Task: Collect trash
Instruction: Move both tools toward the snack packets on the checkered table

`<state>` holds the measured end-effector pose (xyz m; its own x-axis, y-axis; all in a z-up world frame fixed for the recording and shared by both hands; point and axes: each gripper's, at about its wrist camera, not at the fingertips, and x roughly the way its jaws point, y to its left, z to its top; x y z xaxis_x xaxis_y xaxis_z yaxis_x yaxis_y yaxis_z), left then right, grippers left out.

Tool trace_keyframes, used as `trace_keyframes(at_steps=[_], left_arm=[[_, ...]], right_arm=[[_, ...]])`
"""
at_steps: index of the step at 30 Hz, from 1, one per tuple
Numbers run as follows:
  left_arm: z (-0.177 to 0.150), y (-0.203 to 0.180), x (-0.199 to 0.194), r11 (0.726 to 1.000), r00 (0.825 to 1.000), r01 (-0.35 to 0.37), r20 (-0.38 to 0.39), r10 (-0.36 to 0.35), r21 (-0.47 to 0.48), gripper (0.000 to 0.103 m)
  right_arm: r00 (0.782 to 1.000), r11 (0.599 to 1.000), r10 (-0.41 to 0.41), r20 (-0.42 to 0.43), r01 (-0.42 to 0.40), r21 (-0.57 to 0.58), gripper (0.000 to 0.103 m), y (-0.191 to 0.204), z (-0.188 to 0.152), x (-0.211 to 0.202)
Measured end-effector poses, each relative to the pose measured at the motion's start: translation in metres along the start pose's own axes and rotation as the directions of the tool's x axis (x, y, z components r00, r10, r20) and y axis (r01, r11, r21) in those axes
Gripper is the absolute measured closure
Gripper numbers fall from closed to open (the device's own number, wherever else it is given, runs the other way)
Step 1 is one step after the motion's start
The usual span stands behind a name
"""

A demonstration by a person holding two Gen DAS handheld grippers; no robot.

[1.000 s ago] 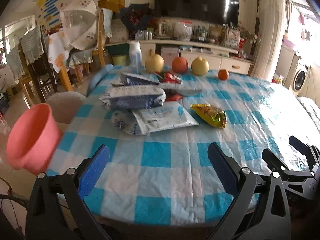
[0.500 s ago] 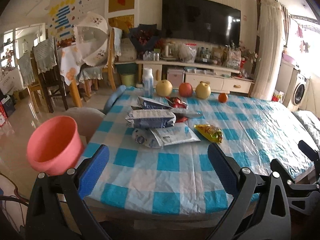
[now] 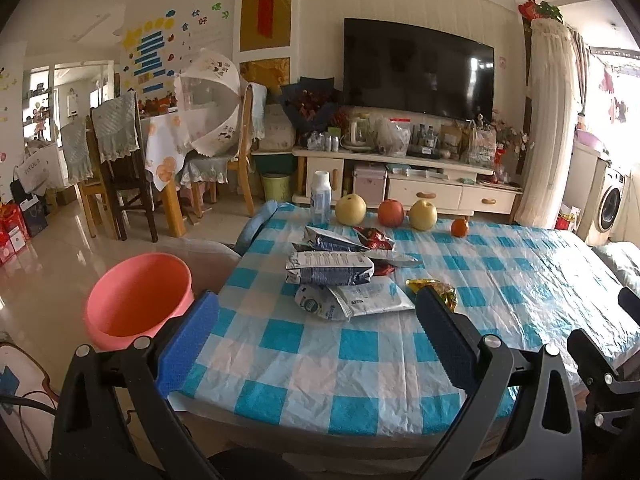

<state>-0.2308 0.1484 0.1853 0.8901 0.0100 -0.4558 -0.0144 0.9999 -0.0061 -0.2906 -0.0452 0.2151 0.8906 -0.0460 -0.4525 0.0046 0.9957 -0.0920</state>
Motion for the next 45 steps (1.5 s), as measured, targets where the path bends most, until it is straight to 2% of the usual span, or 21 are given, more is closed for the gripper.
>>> trace_keyframes(at_steps=[28,45], left_arm=[[0.002,-0.001,-0.009,0.999,0.999,-0.023,0.032,0.022,0.023,0.004],[-0.015,-0.013,0.017,0.996,0.999,-0.052,-0.001,0.053,0.067,0.004]], right_arm=[[1.000,0.999,0.023,0.017,-0.022,-0.027,0.004,0.008,0.003,-0.013],[0.997,0.998,0.058,-0.052,-0.059,-0.022,0.004,0.004,-0.021,0.021]])
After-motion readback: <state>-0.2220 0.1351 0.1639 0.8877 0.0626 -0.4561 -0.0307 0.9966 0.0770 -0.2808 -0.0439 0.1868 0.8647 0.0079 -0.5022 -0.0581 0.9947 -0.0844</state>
